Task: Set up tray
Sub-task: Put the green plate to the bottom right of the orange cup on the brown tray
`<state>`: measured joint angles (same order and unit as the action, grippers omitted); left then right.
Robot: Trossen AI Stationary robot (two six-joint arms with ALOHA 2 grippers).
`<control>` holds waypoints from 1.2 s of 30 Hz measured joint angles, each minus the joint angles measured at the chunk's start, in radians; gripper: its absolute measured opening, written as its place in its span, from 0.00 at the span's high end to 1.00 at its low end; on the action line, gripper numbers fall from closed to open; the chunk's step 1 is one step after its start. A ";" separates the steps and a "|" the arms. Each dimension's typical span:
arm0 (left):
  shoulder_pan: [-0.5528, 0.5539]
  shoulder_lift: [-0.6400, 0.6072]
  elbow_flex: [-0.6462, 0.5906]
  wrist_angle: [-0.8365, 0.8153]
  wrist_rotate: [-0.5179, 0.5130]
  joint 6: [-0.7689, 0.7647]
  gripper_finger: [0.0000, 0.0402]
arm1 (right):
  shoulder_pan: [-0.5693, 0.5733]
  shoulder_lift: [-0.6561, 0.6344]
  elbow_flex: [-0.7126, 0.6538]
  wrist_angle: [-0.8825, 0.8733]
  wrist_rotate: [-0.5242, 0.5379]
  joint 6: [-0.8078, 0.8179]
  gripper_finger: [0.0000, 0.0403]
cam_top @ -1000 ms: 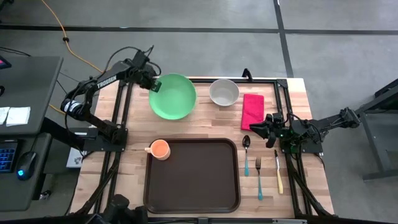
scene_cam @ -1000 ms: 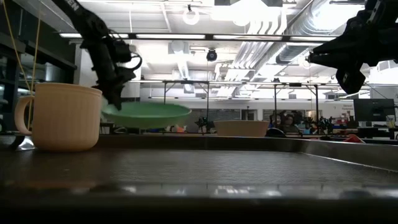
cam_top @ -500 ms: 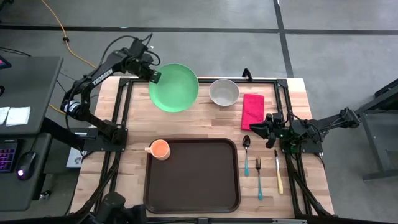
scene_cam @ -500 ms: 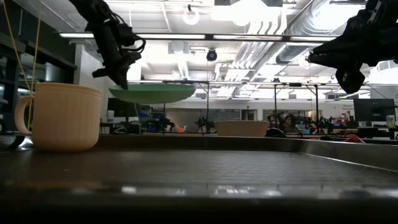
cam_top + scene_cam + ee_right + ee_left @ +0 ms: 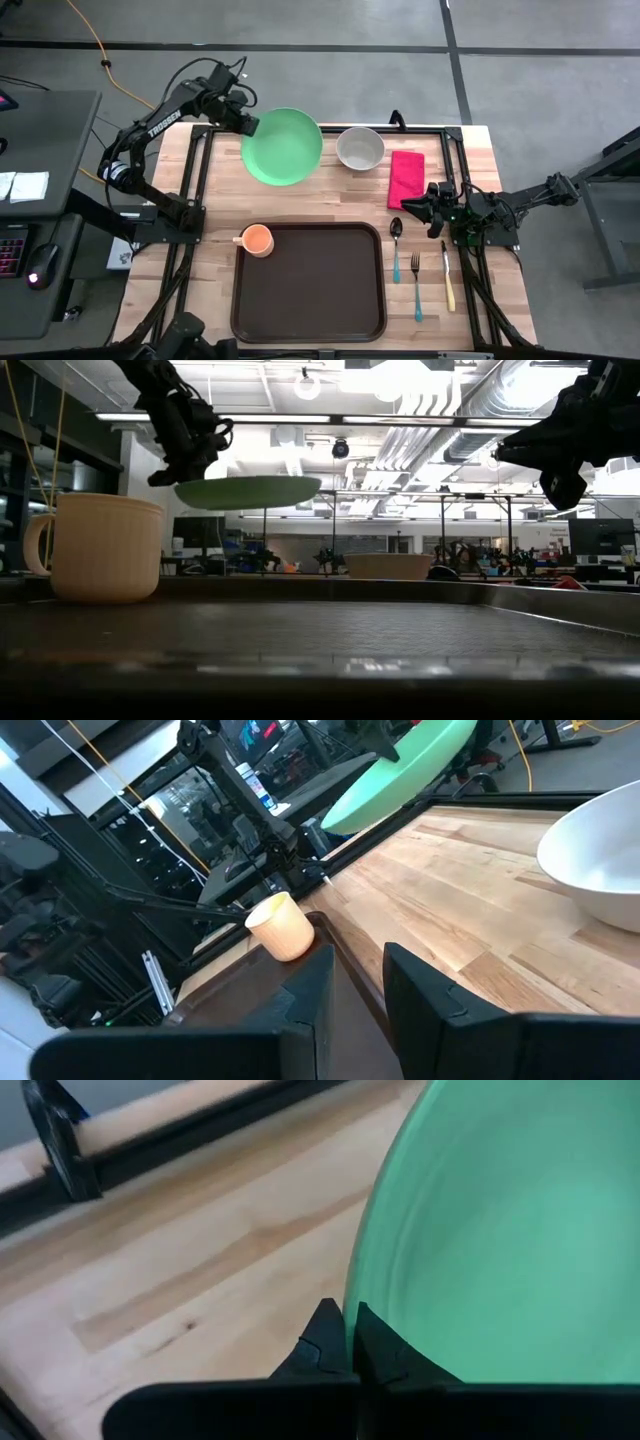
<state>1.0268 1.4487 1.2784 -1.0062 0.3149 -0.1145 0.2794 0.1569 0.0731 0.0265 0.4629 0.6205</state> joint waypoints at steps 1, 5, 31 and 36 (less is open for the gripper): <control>-0.011 0.000 0.000 -0.008 -0.007 -0.001 0.96 | 0.000 0.000 0.000 0.000 0.000 0.000 0.83; -0.058 0.000 0.000 -0.017 -0.015 -0.023 0.96 | 0.000 0.000 0.000 0.000 0.000 0.000 0.83; -0.359 0.000 0.000 -0.015 -0.039 -0.233 0.96 | 0.000 0.000 0.000 -0.001 -0.006 0.000 0.83; -0.399 0.000 0.000 -0.013 -0.044 -0.258 0.96 | 0.000 0.000 0.000 -0.001 -0.008 0.000 0.83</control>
<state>0.6277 1.4487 1.2785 -1.0194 0.2712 -0.3726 0.2793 0.1569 0.0732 0.0254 0.4545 0.6205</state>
